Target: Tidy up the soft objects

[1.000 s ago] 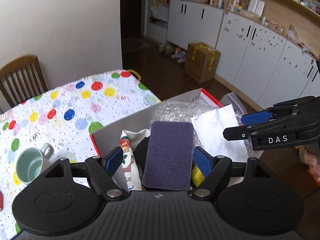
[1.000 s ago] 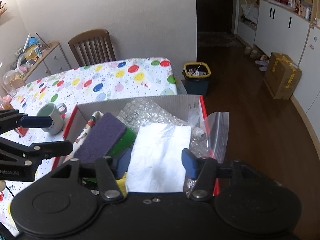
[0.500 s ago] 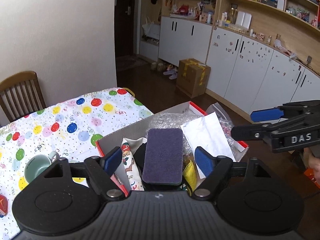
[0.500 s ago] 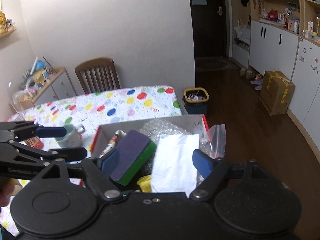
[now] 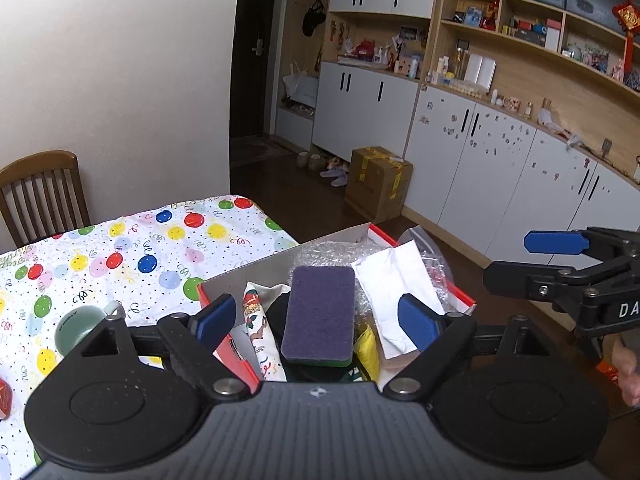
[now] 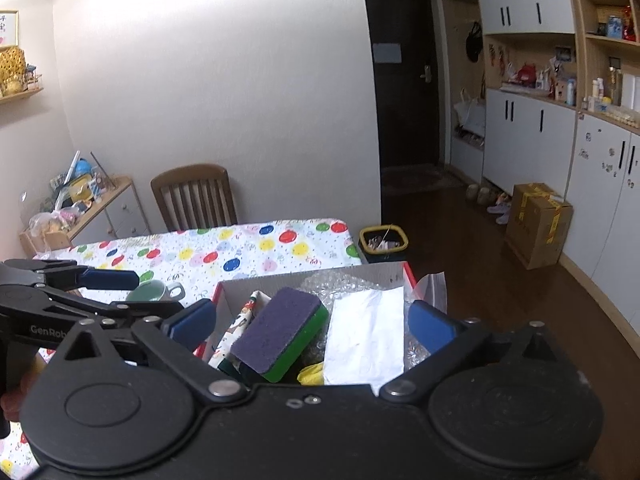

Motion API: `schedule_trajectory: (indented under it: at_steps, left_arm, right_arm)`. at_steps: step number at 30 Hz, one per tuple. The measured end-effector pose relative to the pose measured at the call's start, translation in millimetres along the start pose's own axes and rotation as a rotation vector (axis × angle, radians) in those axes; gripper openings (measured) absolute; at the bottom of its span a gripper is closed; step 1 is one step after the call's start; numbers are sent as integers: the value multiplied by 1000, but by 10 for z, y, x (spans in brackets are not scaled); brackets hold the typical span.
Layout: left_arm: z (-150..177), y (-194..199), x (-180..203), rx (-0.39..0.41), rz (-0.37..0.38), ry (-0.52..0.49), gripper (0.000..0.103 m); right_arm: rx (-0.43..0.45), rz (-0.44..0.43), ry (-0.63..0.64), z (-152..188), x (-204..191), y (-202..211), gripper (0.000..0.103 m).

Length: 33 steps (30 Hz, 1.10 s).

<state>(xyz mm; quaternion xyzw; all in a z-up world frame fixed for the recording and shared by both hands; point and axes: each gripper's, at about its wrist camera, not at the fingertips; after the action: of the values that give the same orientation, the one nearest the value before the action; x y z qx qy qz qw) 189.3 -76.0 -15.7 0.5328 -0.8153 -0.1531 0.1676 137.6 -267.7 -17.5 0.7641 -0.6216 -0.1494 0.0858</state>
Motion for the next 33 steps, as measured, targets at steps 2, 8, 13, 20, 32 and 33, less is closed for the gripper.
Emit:
schedule_trajectory:
  at_steps: [2, 8, 13, 20, 32, 33]
  left_arm:
    - [21, 48, -1, 10, 5, 6, 102]
    - [77, 186, -5, 55, 22, 28, 102]
    - [112, 242, -3, 63, 32, 38, 102]
    - [159, 271, -1, 66, 25, 38, 102]
    - [221, 339, 101, 86, -52, -58, 103]
    - [219, 336, 93, 82, -50, -57, 103]
  right_arm:
    - [10, 12, 2, 30, -35, 24, 102]
    - [16, 24, -11, 104, -88, 68, 103]
    - [13, 42, -16, 158, -143, 89, 103]
    - [12, 40, -41, 204, -171, 121, 103]
    - [22, 52, -31, 255, -262, 181, 103]
    - [24, 53, -37, 254, -256, 189, 103]
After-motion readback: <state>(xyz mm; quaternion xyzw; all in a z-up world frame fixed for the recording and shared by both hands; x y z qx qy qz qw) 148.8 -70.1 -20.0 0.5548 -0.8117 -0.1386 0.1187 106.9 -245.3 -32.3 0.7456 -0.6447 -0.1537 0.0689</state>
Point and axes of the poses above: each gripper's, at about its wrist camera, not at the fingertips, and y roughly against the way its jaws point, x to its right, z to its underside, and after that the axes turned 10 degrees about x, right-handed
